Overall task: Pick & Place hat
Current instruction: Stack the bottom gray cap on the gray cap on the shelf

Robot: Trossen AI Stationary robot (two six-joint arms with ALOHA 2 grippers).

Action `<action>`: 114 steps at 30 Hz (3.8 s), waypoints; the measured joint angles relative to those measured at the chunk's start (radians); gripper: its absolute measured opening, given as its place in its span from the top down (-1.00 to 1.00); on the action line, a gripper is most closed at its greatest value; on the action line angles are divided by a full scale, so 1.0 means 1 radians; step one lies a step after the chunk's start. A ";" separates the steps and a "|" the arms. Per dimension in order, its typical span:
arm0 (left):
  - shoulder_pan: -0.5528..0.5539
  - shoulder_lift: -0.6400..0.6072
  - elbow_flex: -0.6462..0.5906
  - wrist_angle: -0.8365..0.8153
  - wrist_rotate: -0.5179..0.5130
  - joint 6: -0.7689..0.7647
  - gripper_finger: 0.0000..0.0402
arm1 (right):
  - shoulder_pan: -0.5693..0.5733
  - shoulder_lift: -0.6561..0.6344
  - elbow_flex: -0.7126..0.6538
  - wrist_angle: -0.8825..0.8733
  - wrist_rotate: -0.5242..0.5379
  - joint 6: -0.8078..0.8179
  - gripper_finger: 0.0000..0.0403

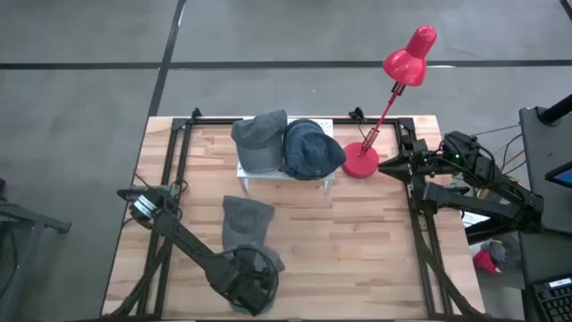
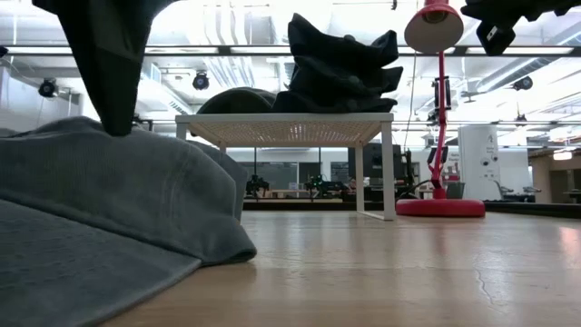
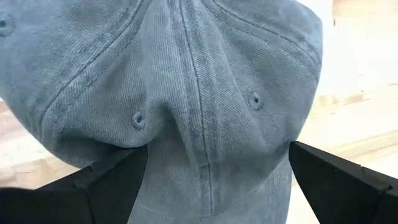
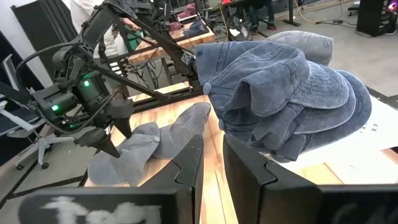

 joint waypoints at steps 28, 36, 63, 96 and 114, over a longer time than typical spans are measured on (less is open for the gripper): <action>0.073 0.110 -0.007 0.012 0.219 0.051 -0.65 | 0.000 0.000 0.000 0.000 -0.001 -0.015 0.71; 0.086 0.110 -0.032 0.022 0.209 0.040 0.15 | 0.000 0.000 0.000 0.000 -0.001 -0.019 0.71; 0.049 -0.004 0.440 -0.514 0.109 -0.002 0.96 | -0.001 0.000 0.000 -0.002 -0.001 -0.048 0.71; 0.264 -0.292 0.589 -0.520 -0.769 0.658 0.98 | -0.001 0.000 0.000 -0.002 0.000 -0.067 0.71; 0.875 -0.243 0.589 -0.515 -0.563 1.010 0.98 | -0.001 0.000 0.000 -0.001 0.000 -0.044 0.71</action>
